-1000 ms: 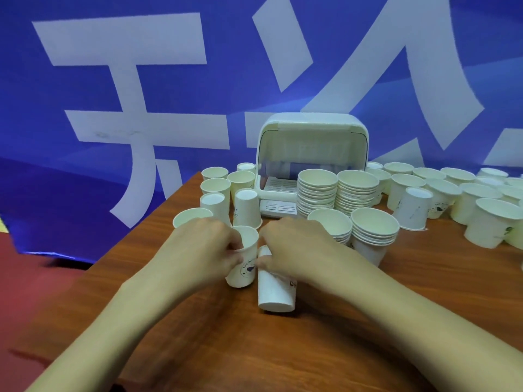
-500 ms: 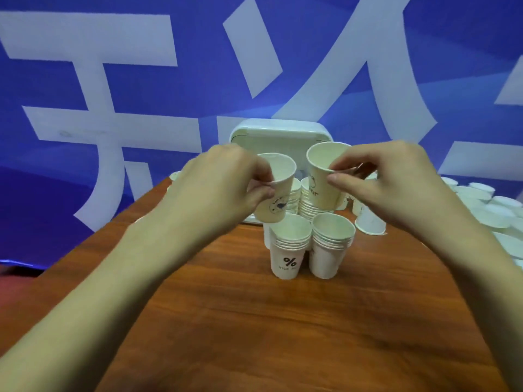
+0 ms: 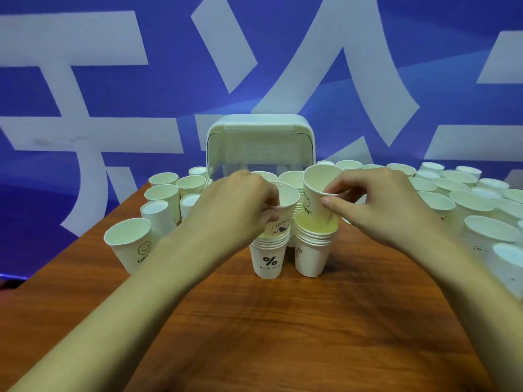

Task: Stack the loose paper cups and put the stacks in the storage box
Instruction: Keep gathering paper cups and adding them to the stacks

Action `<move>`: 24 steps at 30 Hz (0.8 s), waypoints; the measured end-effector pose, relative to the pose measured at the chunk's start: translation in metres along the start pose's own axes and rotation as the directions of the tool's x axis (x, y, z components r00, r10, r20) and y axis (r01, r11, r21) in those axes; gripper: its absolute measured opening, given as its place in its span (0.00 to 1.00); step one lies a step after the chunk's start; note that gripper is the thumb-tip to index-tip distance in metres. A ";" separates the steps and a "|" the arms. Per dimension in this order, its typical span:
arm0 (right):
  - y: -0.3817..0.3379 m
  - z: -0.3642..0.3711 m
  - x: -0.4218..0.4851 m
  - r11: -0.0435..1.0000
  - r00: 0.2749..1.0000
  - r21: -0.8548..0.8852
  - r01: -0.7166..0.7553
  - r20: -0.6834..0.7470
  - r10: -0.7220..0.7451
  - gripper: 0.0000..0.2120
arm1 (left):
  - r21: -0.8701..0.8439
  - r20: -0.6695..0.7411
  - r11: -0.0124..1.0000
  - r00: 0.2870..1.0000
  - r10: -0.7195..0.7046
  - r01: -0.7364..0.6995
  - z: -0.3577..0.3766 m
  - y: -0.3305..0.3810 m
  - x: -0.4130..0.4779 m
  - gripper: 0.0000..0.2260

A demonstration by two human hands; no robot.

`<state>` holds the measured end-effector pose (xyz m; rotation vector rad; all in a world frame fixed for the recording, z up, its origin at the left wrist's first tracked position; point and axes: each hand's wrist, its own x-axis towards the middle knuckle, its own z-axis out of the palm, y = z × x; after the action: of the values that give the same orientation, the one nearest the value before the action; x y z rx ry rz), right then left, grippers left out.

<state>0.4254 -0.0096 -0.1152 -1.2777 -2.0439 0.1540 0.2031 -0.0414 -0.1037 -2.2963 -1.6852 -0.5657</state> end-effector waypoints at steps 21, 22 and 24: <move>0.012 0.030 -0.011 0.995 0.964 -0.096 -0.031 0.261 0.055 0.04 | -0.056 0.140 0.998 0.990 -0.007 0.015 0.044 -0.008 -0.001 0.06; 0.011 0.032 -0.011 0.994 0.964 -0.105 -0.030 0.259 0.056 0.04 | -0.058 0.139 0.998 0.990 -0.008 0.016 0.045 -0.008 -0.001 0.06; 0.010 0.034 -0.011 0.991 0.964 -0.132 -0.037 0.257 0.071 0.05 | -0.074 0.126 0.997 0.992 -0.017 0.027 0.046 -0.008 -0.003 0.07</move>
<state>0.4148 -0.0047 -0.1507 -1.4573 -2.2733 0.2327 0.2024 -0.0224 -0.1464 -2.4156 -1.7761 -0.5076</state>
